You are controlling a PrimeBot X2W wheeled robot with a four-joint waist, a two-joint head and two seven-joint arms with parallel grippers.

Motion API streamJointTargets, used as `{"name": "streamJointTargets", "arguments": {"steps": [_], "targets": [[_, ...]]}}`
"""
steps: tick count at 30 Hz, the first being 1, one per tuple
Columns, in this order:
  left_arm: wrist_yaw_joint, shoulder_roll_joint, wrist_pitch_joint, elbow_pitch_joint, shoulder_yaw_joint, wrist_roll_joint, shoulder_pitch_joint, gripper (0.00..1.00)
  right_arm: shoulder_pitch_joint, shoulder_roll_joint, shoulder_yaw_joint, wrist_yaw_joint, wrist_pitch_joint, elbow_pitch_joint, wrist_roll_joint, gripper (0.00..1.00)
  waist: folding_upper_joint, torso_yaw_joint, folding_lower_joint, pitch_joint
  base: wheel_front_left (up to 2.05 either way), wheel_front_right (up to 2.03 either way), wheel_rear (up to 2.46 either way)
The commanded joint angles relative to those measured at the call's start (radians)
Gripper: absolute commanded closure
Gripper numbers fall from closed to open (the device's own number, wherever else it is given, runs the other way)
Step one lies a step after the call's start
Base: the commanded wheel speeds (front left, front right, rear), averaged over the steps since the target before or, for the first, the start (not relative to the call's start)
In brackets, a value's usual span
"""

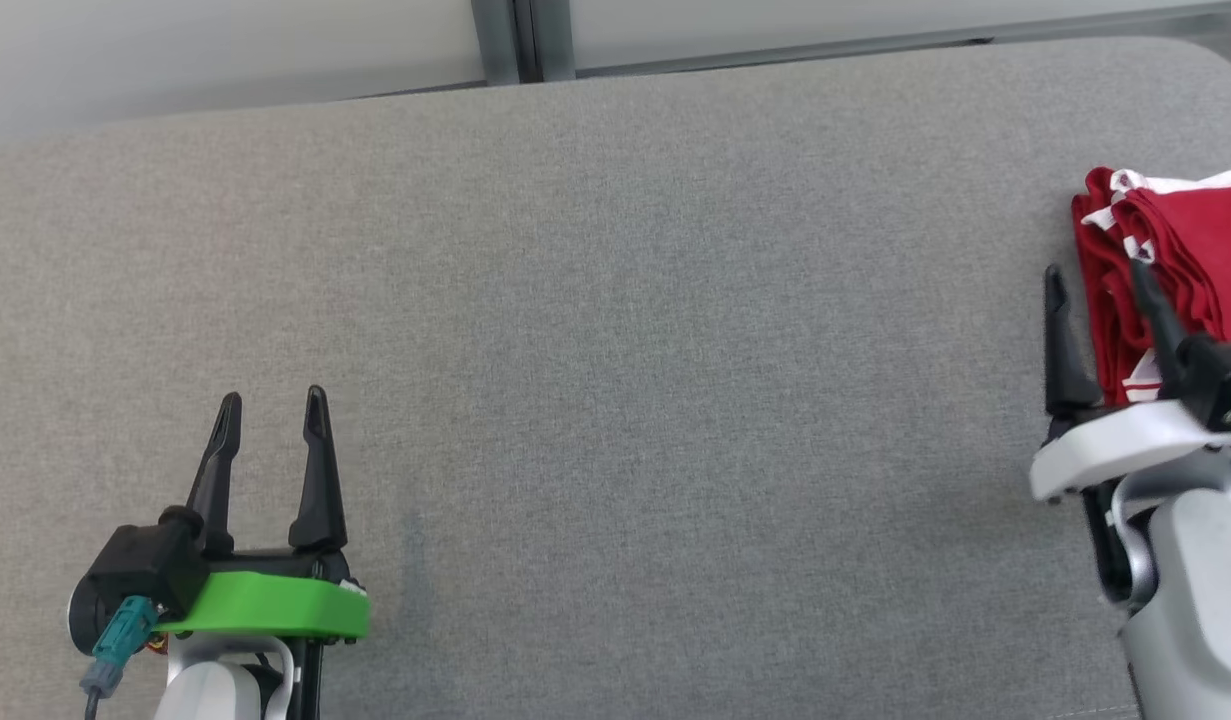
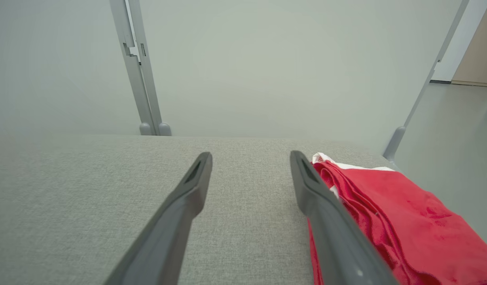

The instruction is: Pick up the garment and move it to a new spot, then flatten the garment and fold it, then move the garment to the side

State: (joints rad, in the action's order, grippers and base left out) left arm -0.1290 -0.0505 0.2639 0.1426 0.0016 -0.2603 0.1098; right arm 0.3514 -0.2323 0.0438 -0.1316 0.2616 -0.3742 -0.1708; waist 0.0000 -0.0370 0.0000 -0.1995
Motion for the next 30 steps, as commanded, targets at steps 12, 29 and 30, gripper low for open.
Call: {"name": "streamJointTargets", "arguments": {"steps": [12,29,30], "targets": [[0.009,-0.002,0.000,0.079,0.037,0.004,-0.072,0.00,-0.234,0.157,-0.037,0.002,0.003,0.030,-0.020,0.00,0.0000,0.031,0.0000,0.169,0.00,0.00,0.00],[-0.001,-0.002,0.000,0.128,0.023,-0.015,-0.097,0.00,-0.230,0.174,-0.015,0.002,0.003,0.013,0.083,0.00,0.0000,0.026,0.0000,0.204,0.00,0.00,0.00],[-0.001,-0.002,0.000,0.129,0.024,-0.015,-0.097,0.00,-0.229,0.174,-0.017,0.002,0.003,0.013,0.084,0.00,0.0000,0.024,0.0000,0.206,0.00,0.00,0.00]]}}
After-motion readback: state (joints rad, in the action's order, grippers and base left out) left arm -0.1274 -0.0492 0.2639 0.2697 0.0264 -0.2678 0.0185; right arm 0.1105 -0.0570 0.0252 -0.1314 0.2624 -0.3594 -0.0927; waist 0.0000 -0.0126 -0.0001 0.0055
